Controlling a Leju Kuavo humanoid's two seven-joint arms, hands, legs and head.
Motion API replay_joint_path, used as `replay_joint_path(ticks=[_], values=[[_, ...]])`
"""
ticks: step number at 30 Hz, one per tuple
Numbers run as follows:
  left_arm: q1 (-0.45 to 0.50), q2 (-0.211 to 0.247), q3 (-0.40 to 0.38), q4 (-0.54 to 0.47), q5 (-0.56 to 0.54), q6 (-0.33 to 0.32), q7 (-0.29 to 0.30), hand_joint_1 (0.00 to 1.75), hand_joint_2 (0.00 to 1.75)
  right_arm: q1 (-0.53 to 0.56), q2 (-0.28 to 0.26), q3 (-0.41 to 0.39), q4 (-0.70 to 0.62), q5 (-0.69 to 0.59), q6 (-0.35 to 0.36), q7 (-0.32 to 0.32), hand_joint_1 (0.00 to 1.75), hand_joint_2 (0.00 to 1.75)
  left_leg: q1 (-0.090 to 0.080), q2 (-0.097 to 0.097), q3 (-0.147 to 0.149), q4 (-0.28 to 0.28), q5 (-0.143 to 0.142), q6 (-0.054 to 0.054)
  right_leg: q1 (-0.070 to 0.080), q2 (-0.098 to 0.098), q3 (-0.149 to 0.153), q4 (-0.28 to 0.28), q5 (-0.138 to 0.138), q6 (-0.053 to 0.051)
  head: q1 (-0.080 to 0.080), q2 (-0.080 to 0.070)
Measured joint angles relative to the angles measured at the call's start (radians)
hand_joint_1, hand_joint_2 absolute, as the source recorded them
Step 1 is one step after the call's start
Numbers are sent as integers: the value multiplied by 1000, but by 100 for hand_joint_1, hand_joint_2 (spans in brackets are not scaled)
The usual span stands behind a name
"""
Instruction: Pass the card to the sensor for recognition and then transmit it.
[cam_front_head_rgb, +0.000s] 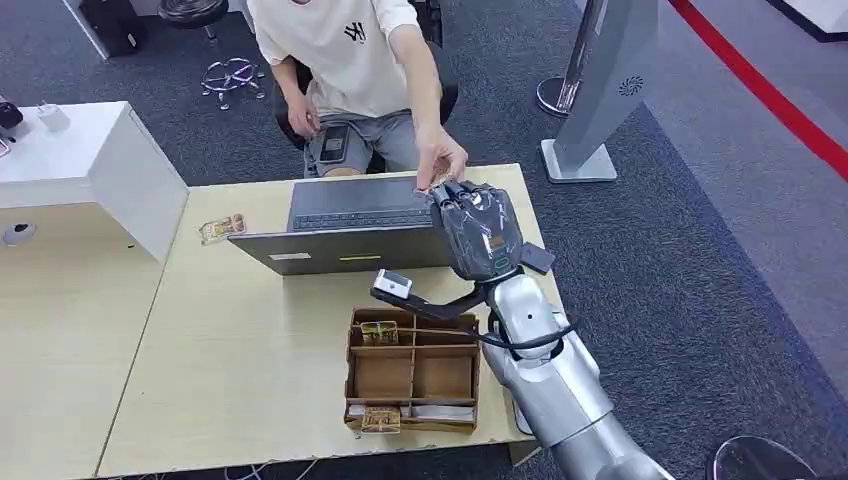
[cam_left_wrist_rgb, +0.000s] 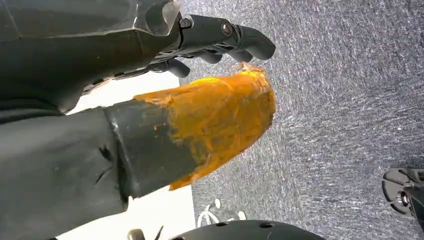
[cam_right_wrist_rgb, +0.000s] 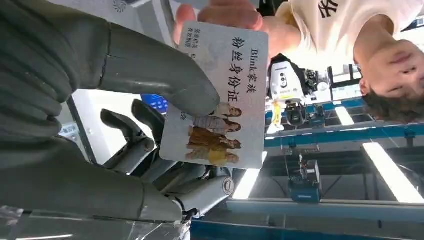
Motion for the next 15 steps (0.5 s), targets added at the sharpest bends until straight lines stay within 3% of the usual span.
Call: replay_joint_path(ticks=[6,11,15], values=[[0,0,0,0,-2,0,0,0,0,9,0,0,1,-20,0,-8,175,175,0,0,0,0,0,0,0,0,0,0,0,0,0,0],[1,0,0,0,2,4,-2,0,0,50,20,-7,-2,-286,-1,-135,175,175,0,0,0,0,0,0,0,0,0,0,0,0,0,0],[3,0,0,0,4,8,-4,0,0,86,27,8,-25,-380,0,-140,175,175,0,0,0,0,0,0,0,0,0,0,0,0,0,0]])
